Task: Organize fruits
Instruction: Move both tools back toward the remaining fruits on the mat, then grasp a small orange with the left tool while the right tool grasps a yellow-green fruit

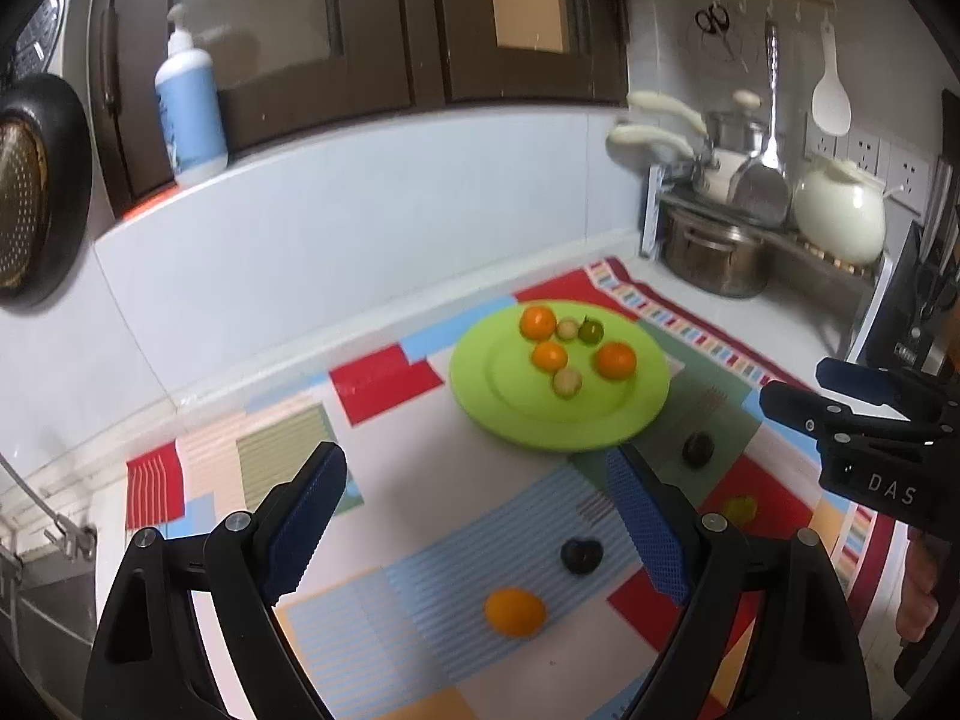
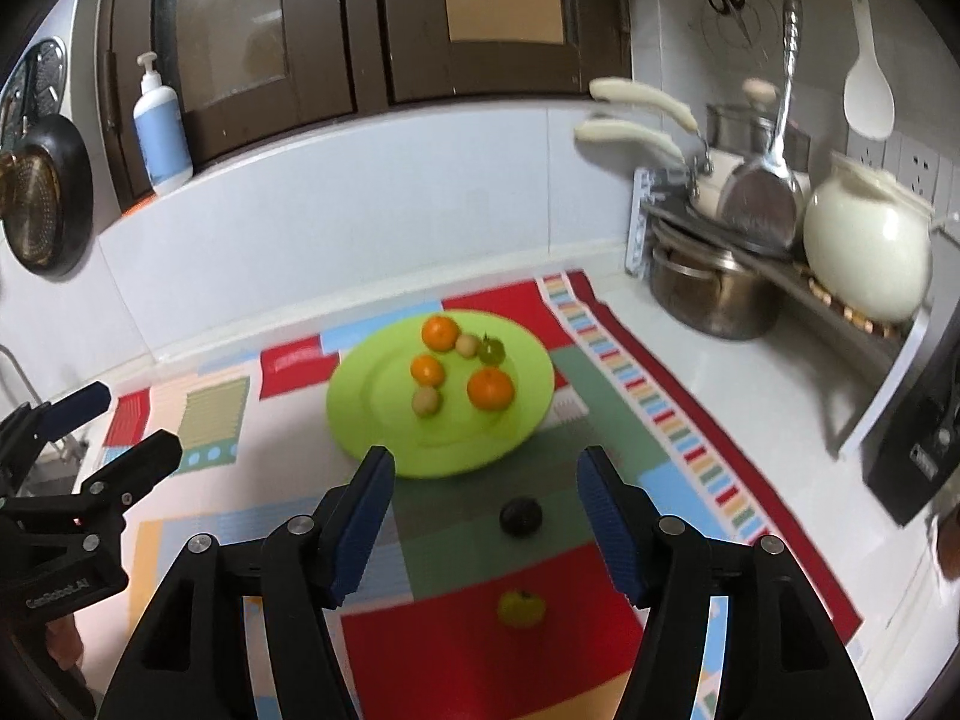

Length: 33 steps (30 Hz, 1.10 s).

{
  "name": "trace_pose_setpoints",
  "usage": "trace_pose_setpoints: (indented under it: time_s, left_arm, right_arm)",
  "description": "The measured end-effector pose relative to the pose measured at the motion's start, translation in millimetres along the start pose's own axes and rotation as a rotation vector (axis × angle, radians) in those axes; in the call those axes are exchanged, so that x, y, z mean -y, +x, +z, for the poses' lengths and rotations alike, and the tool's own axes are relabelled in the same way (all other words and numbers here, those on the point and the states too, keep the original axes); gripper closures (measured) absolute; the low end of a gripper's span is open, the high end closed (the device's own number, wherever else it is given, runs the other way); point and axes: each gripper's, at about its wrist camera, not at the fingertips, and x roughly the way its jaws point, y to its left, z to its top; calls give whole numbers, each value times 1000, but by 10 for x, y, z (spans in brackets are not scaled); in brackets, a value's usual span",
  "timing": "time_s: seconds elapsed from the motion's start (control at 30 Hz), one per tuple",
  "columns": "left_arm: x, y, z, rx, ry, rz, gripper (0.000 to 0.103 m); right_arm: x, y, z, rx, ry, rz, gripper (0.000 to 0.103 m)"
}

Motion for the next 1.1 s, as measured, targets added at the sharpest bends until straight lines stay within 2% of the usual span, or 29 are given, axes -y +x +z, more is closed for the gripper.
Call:
trace_pose_setpoints:
  time_s: [0.47, 0.7, 1.0, 1.1]
  left_arm:
    - [2, 296, -466, -156, -6, 19, 14]
    - [24, 468, -658, -228, -3, 16, 14]
    - [53, 670, -788, -281, 4, -1, 15]
    - [65, 733, -814, -297, 3, -13, 20]
  right_arm:
    - [42, 221, -419, -104, 23, -80, 39]
    - [54, 405, -609, -179, 31, -72, 39]
    - [94, 618, -741, -232, 35, -84, 39]
    - [112, 679, -774, -246, 36, -96, 40]
